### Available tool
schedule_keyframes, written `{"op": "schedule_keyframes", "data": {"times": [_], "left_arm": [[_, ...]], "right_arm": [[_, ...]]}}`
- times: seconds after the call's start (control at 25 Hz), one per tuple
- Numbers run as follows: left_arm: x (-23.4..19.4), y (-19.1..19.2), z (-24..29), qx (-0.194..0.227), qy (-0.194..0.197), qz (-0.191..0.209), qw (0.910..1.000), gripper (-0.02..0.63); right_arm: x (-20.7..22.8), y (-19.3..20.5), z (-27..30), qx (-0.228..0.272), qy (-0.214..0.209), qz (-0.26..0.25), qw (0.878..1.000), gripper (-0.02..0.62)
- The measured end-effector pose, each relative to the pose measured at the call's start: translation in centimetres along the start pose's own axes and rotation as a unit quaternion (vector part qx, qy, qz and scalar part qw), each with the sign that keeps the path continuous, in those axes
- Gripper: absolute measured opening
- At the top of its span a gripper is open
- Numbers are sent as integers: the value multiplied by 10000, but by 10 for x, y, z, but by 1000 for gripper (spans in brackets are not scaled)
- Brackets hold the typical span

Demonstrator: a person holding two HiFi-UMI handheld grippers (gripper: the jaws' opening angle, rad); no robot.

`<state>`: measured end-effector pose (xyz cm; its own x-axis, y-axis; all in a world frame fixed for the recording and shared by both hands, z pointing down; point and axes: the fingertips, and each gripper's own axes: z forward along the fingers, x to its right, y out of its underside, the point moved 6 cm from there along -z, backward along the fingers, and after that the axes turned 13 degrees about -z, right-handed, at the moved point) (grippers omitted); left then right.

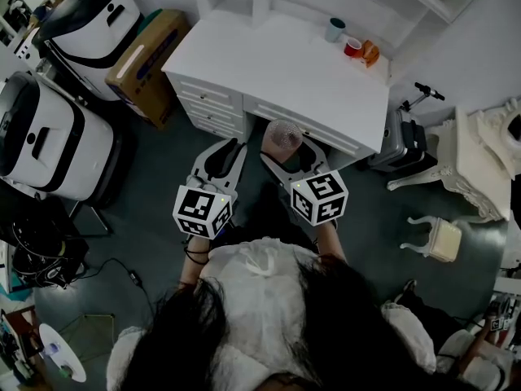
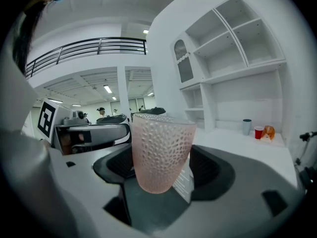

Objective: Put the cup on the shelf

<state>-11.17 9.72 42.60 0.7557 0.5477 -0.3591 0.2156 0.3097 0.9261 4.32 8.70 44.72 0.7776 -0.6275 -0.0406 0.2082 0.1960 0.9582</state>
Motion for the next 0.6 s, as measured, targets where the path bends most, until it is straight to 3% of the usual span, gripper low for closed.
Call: {"op": "schedule_keyframes", "data": {"times": [0.6], "left_arm": [[-48, -48, 127, 85, -95, 171, 9998, 84]], "right_arm": [[118, -32, 86, 16, -109, -142, 9998, 347]]}}
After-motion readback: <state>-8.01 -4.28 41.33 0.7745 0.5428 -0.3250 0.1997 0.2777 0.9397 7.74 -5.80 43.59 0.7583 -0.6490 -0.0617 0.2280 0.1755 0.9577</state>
